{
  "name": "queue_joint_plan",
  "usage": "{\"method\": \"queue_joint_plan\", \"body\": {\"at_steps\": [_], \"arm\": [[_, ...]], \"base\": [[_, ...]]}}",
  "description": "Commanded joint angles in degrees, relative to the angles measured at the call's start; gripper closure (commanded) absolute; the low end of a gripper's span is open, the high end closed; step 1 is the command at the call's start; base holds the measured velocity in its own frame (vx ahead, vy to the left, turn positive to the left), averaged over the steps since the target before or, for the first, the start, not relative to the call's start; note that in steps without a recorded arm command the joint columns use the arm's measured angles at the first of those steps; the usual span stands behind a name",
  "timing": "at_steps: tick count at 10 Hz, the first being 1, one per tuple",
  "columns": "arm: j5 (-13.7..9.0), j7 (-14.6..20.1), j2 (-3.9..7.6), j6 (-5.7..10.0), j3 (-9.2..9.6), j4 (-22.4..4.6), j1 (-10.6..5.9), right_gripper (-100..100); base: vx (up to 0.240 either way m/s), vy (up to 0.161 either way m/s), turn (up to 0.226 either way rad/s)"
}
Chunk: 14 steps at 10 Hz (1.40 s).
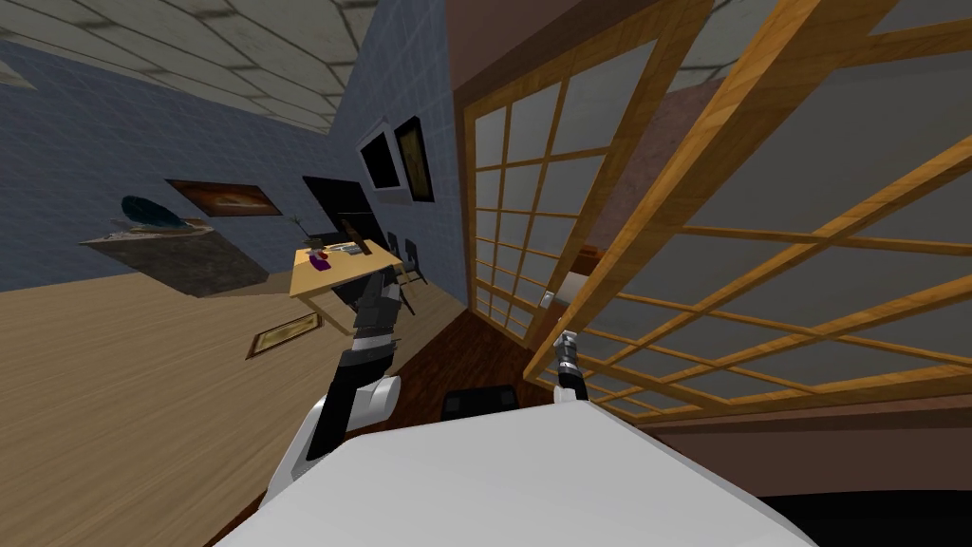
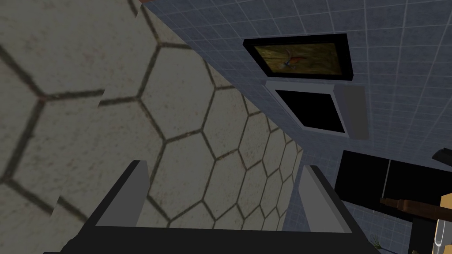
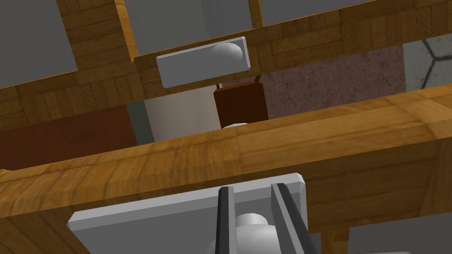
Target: Pull the door open
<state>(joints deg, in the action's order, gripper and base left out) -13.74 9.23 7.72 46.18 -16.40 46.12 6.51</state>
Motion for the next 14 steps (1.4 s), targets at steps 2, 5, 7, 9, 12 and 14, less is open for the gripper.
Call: {"method": "queue_joint_plan", "body": {"at_steps": [2,5,7,9,12,14], "arm": [[-2.07,3.76,1.12,-0.51,0.39,0.68,1.07,100],[-4.32,8.52,1.83,-0.1,2.13,0.53,0.92,100],[-5.47,10.91,2.18,0.1,3.02,0.46,0.84,100],[-7.75,14.66,2.9,0.51,4.79,0.3,0.69,100],[-9.23,18.87,2.17,0.57,6.63,2.19,0.58,-100],[-10.92,22.25,1.97,0.84,7.7,2.64,0.77,-100]], "base": [[-0.068,-0.019,0.073],[-0.075,-0.018,0.082],[-0.054,-0.016,0.055],[-0.064,-0.016,0.091],[-0.065,-0.018,0.062],[-0.091,-0.021,0.024]]}}
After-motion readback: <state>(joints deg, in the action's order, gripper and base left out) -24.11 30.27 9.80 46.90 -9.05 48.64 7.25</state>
